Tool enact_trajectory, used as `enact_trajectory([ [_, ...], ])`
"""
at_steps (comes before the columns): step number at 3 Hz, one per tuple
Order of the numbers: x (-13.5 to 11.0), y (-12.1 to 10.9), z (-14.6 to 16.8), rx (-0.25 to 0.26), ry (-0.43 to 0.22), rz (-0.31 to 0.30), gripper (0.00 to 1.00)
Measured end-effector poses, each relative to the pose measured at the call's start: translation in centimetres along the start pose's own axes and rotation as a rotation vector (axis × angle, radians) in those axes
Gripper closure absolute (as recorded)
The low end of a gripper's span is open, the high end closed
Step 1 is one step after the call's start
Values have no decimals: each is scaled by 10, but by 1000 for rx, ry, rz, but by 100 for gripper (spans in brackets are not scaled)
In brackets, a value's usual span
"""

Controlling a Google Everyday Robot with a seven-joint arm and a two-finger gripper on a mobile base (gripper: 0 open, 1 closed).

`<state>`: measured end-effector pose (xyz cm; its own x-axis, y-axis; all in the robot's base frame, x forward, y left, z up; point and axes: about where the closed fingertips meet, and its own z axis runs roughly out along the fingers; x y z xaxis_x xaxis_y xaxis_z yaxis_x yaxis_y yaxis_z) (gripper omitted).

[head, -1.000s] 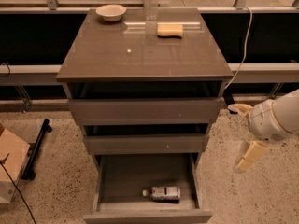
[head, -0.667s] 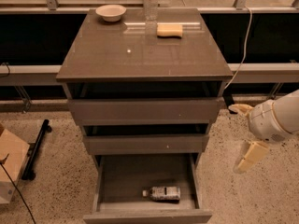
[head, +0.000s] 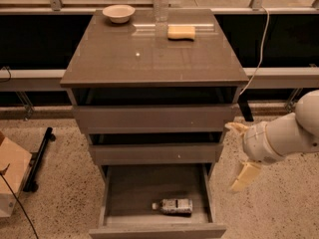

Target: Pick blue plastic bottle from bottom drawer and place on counter

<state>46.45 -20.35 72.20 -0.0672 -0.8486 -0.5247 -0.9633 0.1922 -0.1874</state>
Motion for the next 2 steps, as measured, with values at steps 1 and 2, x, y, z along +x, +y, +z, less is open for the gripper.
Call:
enact_trajectory([
  [1,9,7,37,-23,-43,-6,0],
  [2,28,7,76,-42,-98,3,0],
])
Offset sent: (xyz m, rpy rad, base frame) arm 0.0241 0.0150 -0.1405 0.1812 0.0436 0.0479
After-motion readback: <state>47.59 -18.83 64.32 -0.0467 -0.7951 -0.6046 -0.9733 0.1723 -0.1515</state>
